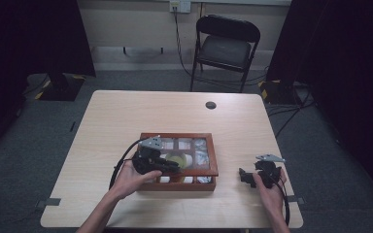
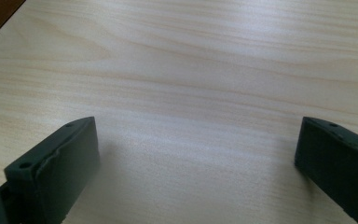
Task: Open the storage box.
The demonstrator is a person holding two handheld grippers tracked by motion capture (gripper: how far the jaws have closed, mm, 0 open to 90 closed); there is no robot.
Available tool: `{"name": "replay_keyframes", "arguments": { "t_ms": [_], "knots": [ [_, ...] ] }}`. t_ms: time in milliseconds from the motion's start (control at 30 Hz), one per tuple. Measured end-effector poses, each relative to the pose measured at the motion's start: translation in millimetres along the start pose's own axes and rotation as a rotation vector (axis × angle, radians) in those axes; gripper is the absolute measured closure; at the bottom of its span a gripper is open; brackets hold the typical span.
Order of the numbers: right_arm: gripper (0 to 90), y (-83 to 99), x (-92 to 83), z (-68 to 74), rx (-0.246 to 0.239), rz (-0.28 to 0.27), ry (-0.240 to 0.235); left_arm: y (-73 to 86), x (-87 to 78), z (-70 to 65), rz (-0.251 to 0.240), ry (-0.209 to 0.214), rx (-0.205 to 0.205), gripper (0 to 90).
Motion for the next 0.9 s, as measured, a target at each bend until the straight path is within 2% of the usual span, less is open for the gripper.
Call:
{"name": "replay_keyframes", "arguments": {
  "t_ms": [233,467,600,733,767,900],
  "knots": [
    [0.0,0.0,0.0,0.0,0.000,0.000,0.000,-1.3,-1.1,-0.2,0.001,-0.005,0.004,80.4],
    [0.0,0.0,0.0,0.0,0.000,0.000,0.000,-9.8,-6.3,-0.4,-0.003,-0.009,0.003,80.4],
    [0.0,-0.2,0.2,0.0,-0.001,0.000,-0.001,-12.4,-8.4,-0.5,-0.021,-0.015,0.002,80.4],
    [0.0,-0.2,0.2,0.1,-0.002,0.000,-0.001,-12.7,-8.7,-0.8,-0.007,-0.020,0.004,80.3],
    [0.0,-0.2,0.2,0.1,-0.002,0.000,-0.001,-14.6,-10.3,-0.9,-0.024,-0.024,0.003,80.2],
    [0.0,-0.3,0.2,0.1,-0.001,0.000,-0.001,-17.0,-11.9,-0.5,-0.029,-0.021,-0.002,80.2]
  ]
}}
Point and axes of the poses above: each handheld gripper's, and its own axes: x roughly forward along the jaws, y roughly out of its underside, z roughly to its left, the point moved 6 cm from there along x, roughly forward along the jaws, and after that the axes turned 8 degrees about y, right-handed, at the moved point
